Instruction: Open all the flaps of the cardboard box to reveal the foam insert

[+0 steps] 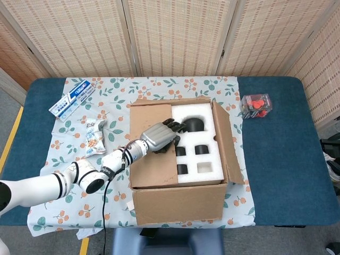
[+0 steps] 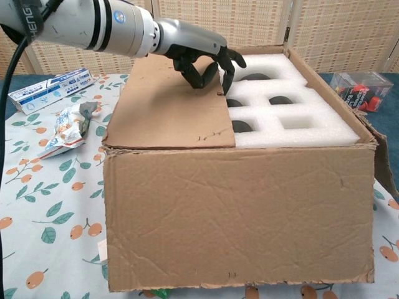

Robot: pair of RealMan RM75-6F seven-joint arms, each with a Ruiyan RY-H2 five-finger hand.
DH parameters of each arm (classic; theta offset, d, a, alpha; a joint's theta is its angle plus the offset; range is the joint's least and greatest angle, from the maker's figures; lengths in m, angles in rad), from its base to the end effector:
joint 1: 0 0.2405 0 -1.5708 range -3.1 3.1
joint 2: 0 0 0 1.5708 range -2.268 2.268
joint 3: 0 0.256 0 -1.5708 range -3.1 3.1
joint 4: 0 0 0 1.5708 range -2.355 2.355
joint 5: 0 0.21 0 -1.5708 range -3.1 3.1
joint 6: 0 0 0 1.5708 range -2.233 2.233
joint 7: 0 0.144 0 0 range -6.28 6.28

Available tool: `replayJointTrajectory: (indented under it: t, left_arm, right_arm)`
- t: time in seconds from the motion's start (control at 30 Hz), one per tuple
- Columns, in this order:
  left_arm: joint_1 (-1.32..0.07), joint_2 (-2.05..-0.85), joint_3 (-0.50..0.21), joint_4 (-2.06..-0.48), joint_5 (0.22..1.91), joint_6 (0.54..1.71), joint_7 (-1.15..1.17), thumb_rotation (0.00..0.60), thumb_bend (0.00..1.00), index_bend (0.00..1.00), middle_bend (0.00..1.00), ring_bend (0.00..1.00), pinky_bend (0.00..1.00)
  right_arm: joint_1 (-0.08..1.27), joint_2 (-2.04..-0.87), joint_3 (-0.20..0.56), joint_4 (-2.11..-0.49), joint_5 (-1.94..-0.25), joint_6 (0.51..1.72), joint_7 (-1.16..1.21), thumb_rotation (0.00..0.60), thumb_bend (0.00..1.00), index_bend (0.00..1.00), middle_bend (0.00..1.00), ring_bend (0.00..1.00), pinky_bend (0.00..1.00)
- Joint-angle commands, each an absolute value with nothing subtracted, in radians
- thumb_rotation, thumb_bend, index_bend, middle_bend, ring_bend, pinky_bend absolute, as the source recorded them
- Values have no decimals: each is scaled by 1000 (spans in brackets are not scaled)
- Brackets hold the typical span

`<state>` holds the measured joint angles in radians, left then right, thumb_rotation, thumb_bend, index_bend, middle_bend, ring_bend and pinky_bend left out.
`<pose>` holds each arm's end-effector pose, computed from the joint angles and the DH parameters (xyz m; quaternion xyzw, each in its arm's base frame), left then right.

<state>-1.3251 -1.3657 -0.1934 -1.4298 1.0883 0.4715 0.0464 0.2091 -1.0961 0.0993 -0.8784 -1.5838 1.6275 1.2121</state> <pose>0.0218 0.4080 0.0016 -0.8715 -0.2795 -0.3216 0.2428 -0.3640 -0.2393 0.2899 0.5352 -0.4055 0.6072 0.4247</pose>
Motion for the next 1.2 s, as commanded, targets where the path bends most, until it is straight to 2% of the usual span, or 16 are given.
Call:
replayJointTrajectory:
  t: [0.03, 0.33, 0.7, 0.93, 1.2]
  left_arm:
    - [-1329, -1373, -186, -1424, 1084, 475, 61, 600, 1000, 503, 0, 0, 0]
    - [-1330, -1355, -156, -1451, 1045, 537, 164, 600, 1000, 509, 0, 0, 0]
    - [-1314, -1291, -141, -1559, 960, 648, 291, 600, 1000, 547, 0, 0, 0]
    - [-1269, -1213, -138, -1677, 973, 831, 433, 600, 1000, 544, 0, 0, 0]
    - [-1210, -1109, -150, -1823, 928, 959, 536, 600, 1000, 545, 0, 0, 0]
  right_arm:
    - [207, -1097, 100, -875, -1584, 1632, 1216, 285, 221, 410, 0, 0, 0]
    - [203, -1101, 97, -866, -1587, 1640, 1222, 284, 220, 410, 0, 0, 0]
    - [202, -1098, 93, -877, -1593, 1647, 1211, 286, 221, 410, 0, 0, 0]
    - [200, -1095, 90, -884, -1595, 1648, 1203, 287, 220, 410, 0, 0, 0]
    - [205, -1090, 84, -903, -1603, 1639, 1183, 286, 220, 410, 0, 0, 0]
